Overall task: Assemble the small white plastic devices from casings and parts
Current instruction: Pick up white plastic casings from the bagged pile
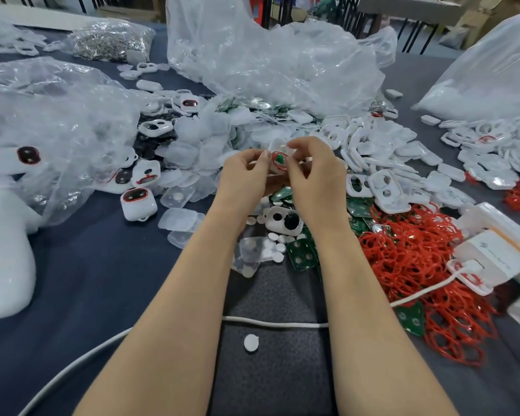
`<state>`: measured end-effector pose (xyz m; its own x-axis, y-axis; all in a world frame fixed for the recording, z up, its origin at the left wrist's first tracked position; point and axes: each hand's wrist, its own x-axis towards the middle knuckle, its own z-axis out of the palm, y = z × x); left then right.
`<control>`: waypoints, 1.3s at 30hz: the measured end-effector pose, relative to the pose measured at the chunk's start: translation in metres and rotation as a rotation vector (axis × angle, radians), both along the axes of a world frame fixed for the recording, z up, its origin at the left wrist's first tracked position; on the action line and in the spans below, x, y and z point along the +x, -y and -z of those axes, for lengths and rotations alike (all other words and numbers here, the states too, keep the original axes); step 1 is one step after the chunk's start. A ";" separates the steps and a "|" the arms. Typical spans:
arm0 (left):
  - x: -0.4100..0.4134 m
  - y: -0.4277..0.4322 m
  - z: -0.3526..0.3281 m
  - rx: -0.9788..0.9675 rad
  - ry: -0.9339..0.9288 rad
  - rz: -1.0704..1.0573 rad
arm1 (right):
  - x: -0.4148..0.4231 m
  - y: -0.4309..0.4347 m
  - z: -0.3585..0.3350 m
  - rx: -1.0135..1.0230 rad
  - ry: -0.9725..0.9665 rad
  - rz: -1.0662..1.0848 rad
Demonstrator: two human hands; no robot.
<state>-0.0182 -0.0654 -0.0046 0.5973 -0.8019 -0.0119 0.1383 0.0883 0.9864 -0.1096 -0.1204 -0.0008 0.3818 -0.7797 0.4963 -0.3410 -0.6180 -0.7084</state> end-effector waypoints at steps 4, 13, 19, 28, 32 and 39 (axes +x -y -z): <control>0.000 0.000 0.002 0.014 0.079 0.006 | 0.000 0.001 0.002 0.022 0.019 0.011; 0.001 0.003 0.005 0.068 0.179 -0.007 | -0.001 0.004 0.004 0.050 0.029 0.038; 0.001 0.003 0.006 0.086 0.194 -0.018 | 0.000 0.003 0.004 0.043 0.030 0.040; -0.003 0.001 0.004 0.073 0.292 -0.004 | 0.001 0.002 0.004 0.044 0.000 0.065; -0.004 0.001 0.005 0.089 0.355 -0.035 | 0.003 0.001 0.006 0.037 -0.028 0.062; -0.004 0.000 0.006 0.044 0.157 -0.013 | 0.002 0.001 0.005 0.005 -0.043 0.041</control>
